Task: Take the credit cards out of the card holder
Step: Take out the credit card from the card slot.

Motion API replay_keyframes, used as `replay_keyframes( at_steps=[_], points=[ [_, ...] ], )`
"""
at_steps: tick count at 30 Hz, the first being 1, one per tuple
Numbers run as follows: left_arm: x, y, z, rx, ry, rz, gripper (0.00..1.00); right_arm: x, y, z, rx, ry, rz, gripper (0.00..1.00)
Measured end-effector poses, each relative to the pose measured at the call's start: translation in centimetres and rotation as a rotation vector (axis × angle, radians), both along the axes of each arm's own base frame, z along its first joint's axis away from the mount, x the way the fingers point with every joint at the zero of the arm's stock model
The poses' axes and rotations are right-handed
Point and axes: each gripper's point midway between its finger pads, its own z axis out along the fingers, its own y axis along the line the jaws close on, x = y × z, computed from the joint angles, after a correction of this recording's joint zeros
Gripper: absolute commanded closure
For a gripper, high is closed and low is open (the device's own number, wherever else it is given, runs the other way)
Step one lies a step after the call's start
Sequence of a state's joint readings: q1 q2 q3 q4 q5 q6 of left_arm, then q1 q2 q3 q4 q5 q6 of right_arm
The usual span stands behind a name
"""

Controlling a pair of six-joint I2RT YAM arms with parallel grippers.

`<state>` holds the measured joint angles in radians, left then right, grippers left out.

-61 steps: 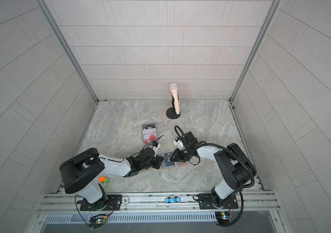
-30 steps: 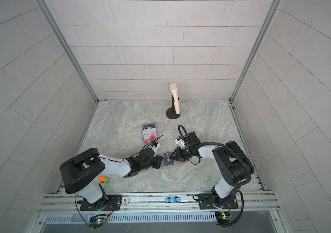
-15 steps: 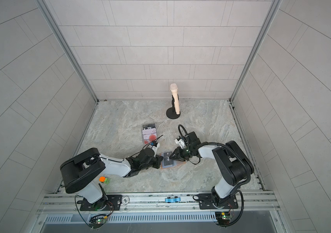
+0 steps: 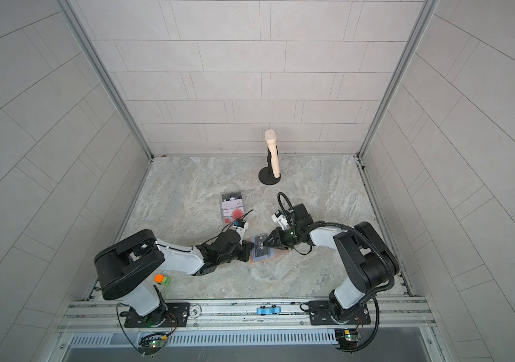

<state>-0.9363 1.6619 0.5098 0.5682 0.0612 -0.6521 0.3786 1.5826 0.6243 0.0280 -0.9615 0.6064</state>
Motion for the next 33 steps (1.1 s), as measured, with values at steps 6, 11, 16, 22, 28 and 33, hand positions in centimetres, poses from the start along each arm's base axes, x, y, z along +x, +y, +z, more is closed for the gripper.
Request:
replay_keyframes(
  at_steps=[6,11,16,22,28,33],
  points=[
    [-0.1,0.1,0.0,-0.005,-0.001,0.001,0.94,-0.1,0.0,0.5,0.003,-0.009,0.001,0.72],
    [-0.1,0.1,0.0,-0.011,-0.003,0.002,0.94,-0.1,0.0,0.6,0.003,-0.007,0.001,0.72],
    [-0.1,0.1,-0.1,-0.014,-0.004,0.003,0.94,-0.2,0.0,0.5,0.002,-0.005,0.001,0.72],
    [-0.1,0.1,-0.1,-0.017,-0.006,0.003,0.94,-0.2,0.0,0.6,0.006,-0.004,0.000,0.73],
    [0.0,0.0,0.0,-0.020,-0.009,0.004,0.94,-0.1,0.5,0.4,0.020,0.007,0.004,0.75],
    [0.1,0.2,-0.1,-0.018,-0.016,0.014,0.94,-0.1,0.8,-1.0,-0.006,0.046,0.000,0.75]
  ],
)
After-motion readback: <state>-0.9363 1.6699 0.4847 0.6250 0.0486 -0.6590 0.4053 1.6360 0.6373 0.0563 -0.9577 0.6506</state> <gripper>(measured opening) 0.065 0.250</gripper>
